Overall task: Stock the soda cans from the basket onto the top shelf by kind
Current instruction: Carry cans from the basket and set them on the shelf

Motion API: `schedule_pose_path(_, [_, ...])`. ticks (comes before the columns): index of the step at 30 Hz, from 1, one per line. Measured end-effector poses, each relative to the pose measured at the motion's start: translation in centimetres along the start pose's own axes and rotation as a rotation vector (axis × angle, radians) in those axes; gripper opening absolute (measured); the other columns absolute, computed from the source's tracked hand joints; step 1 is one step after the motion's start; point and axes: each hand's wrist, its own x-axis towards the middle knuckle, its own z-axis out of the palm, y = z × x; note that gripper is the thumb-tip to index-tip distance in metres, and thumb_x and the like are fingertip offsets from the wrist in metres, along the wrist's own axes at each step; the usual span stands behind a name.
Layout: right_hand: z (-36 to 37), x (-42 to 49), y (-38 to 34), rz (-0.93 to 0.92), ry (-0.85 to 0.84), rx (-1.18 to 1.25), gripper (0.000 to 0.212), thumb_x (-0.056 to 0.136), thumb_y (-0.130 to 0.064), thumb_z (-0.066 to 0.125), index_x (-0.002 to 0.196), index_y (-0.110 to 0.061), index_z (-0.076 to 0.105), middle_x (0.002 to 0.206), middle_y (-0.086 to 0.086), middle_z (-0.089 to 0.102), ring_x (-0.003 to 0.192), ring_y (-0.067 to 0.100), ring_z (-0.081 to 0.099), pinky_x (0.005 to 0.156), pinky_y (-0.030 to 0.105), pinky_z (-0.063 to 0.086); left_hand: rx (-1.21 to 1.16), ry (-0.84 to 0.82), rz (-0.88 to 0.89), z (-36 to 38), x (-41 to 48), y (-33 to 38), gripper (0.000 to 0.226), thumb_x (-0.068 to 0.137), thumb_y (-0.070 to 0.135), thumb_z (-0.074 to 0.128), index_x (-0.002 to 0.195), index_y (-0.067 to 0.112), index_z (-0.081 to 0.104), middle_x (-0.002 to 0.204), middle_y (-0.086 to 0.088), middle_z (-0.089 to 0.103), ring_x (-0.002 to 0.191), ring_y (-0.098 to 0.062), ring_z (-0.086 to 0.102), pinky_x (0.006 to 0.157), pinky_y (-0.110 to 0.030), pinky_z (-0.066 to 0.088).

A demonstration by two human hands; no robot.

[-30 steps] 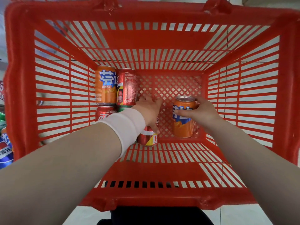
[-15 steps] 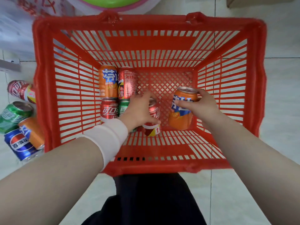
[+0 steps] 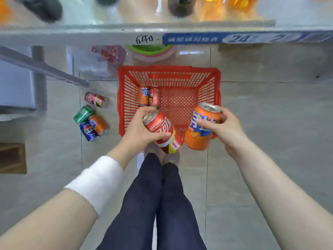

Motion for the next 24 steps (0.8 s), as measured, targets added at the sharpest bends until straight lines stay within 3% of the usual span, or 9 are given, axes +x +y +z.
schedule_pose_path(3, [-2.1,-6.3,-3.4,-0.062,-0.035,0.015,0.064,0.06,-0.007,0.083,0.116,-0.019,0.057,0.107,0.005,0.069,0.087,0.012,0.068,0.071,0.024,0.054,-0.084,0.007,0.009,-1.9,-5.7,4.9,0.071,0.055,0.013,0.087,0.113,0.025,0.047,0.106,0.017,0.052,0.094,0.007,0.053,0.075,-0.005,0.047])
schedule_pose_path(6, [-3.4,-12.0,-6.7,-0.131,-0.038,0.036,0.067,0.06,-0.005,0.083,0.12,-0.017,0.056,0.104,0.002,0.068,0.077,0.003,0.068,0.062,0.016,0.052,-0.126,-0.001,0.055,-4.2,-10.7,9.5,0.077,0.056,0.012,0.087,0.12,0.025,0.046,0.111,0.013,0.053,0.1,-0.002,0.057,0.08,-0.016,0.051])
schedule_pose_path(10, [-4.1,-18.4,-10.9,-0.265,-0.015,0.065,0.063,0.062,-0.003,0.081,0.115,-0.02,0.052,0.096,0.001,0.068,0.068,-0.001,0.067,0.054,0.016,0.052,-0.204,0.041,0.166,-7.4,-15.9,14.9,0.083,0.055,0.011,0.086,0.123,0.028,0.043,0.119,0.009,0.053,0.1,-0.002,0.059,0.075,-0.012,0.052])
schedule_pose_path(16, [-3.1,-25.1,-16.8,-0.457,-0.045,0.101,0.07,0.051,-0.015,0.087,0.112,-0.021,0.054,0.099,0.002,0.069,0.077,0.008,0.068,0.065,0.021,0.052,-0.29,0.141,0.269,-11.7,-20.8,20.6,0.075,0.054,0.016,0.084,0.12,0.024,0.049,0.109,0.009,0.059,0.097,-0.006,0.062,0.076,-0.02,0.054])
schedule_pose_path(19, [-2.5,-28.3,-20.1,-0.541,-0.076,0.1,0.078,0.039,-0.024,0.089,0.11,-0.022,0.055,0.104,0.004,0.069,0.085,0.012,0.068,0.068,0.023,0.052,-0.331,0.185,0.345,-14.0,-22.9,23.6,0.066,0.061,0.005,0.08,0.118,0.021,0.049,0.102,0.01,0.06,0.091,-0.003,0.061,0.074,-0.018,0.055])
schedule_pose_path(21, [-2.2,-30.3,-22.3,-0.588,-0.099,0.096,0.077,0.041,-0.027,0.084,0.112,-0.023,0.054,0.107,0.003,0.068,0.086,0.01,0.068,0.064,0.018,0.052,-0.337,0.206,0.404,-15.9,-24.1,25.6,0.068,0.06,0.005,0.082,0.117,0.021,0.049,0.102,0.01,0.06,0.091,-0.004,0.061,0.075,-0.019,0.055])
schedule_pose_path(24, [-1.7,-32.7,-25.5,-0.675,-0.121,0.075,0.072,0.055,-0.017,0.086,0.12,-0.021,0.054,0.108,0.002,0.067,0.082,0.005,0.068,0.057,0.013,0.05,-0.326,0.235,0.484,-19.2,-25.5,28.4,0.077,0.047,0.02,0.089,0.115,0.026,0.053,0.109,0.003,0.062,0.099,-0.012,0.063,0.081,-0.026,0.055])
